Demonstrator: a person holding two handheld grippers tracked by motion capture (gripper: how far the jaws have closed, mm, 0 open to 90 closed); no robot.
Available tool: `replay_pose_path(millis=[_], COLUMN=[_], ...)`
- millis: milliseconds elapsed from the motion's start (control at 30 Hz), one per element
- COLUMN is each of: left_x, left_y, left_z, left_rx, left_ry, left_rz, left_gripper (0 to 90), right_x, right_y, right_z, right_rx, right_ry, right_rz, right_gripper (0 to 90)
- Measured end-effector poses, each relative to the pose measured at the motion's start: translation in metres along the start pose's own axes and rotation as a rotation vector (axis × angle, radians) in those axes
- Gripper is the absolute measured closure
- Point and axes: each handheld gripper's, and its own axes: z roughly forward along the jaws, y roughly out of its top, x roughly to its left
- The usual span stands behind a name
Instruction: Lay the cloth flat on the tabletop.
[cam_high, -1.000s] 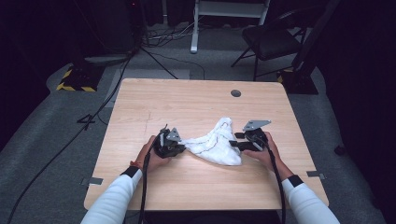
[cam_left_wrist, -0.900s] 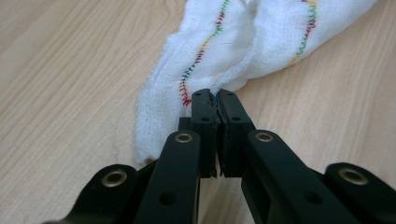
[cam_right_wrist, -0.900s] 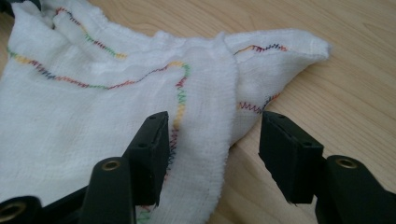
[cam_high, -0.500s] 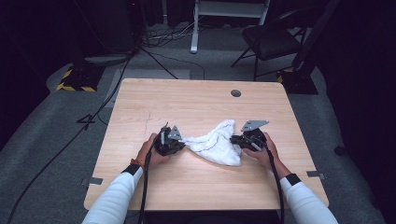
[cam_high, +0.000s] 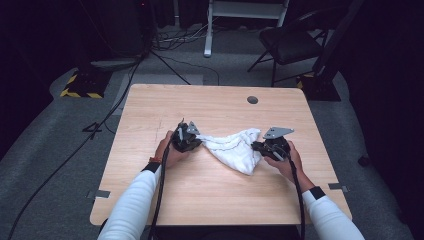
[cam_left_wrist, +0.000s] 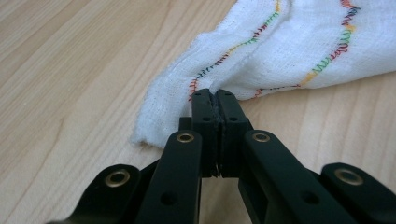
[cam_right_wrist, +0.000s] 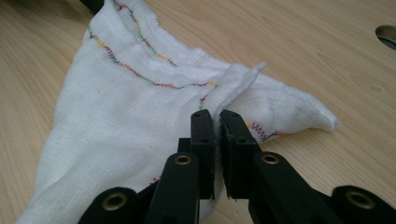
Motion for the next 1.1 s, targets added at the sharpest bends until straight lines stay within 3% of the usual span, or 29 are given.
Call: replay_pose_path(millis=[100, 167, 200, 300, 467, 567, 600, 633, 733, 800, 900, 1100], left_x=[0.001, 0.000, 0.000, -0.004, -0.017, -0.022, -0.022, -0.022, -0.022, -0.026, -0.028, -0.027], left_y=[-0.001, -0.004, -0.009, -0.017, -0.038, -0.051, -0.051, -0.057, -0.061, -0.069, -0.075, -0.077], left_z=[-0.001, -0.006, -0.015, -0.029, -0.047, -0.062, -0.062, -0.074, -0.083, -0.090, -0.091, -0.098], left_rx=[0.001, 0.000, -0.019, -0.024, 0.020, -0.004, -0.004, -0.038, -0.069, -0.069, -0.039, -0.074], left_ry=[-0.014, -0.006, -0.027, -0.034, -0.020, -0.009, -0.009, -0.020, -0.020, 0.006, -0.008, 0.013], left_rz=[-0.010, -0.002, -0.024, -0.030, -0.052, -0.057, -0.057, -0.096, -0.116, -0.094, -0.106, -0.122], left_gripper=[76.9, 64.9, 60.1, 45.5, 22.8, 21.0, 20.4, 19.9, 20.0, 20.3, 20.3, 20.3], right_x=[0.000, 0.002, 0.003, 0.003, 0.000, -0.003, -0.004, -0.003, 0.003, 0.006, 0.010, 0.034], right_y=[-0.001, 0.000, 0.001, 0.001, -0.004, -0.007, -0.008, -0.009, -0.006, -0.004, -0.002, 0.009], right_z=[0.000, -0.002, -0.003, -0.004, 0.009, 0.013, 0.013, 0.013, 0.008, 0.003, -0.002, -0.018], right_rx=[0.003, -0.003, -0.001, -0.012, 0.047, 0.057, 0.054, 0.050, 0.029, 0.002, -0.013, -0.087], right_ry=[-0.018, -0.029, -0.039, -0.028, -0.031, -0.029, -0.020, -0.009, -0.014, 0.008, 0.027, 0.120], right_rz=[0.008, -0.002, -0.004, 0.002, 0.026, 0.067, 0.073, 0.065, 0.001, -0.020, -0.043, -0.136], right_gripper=[78.7, 67.8, 67.0, 64.8, 55.8, 52.5, 54.4, 64.7, 80.9, 86.5, 88.0, 88.5])
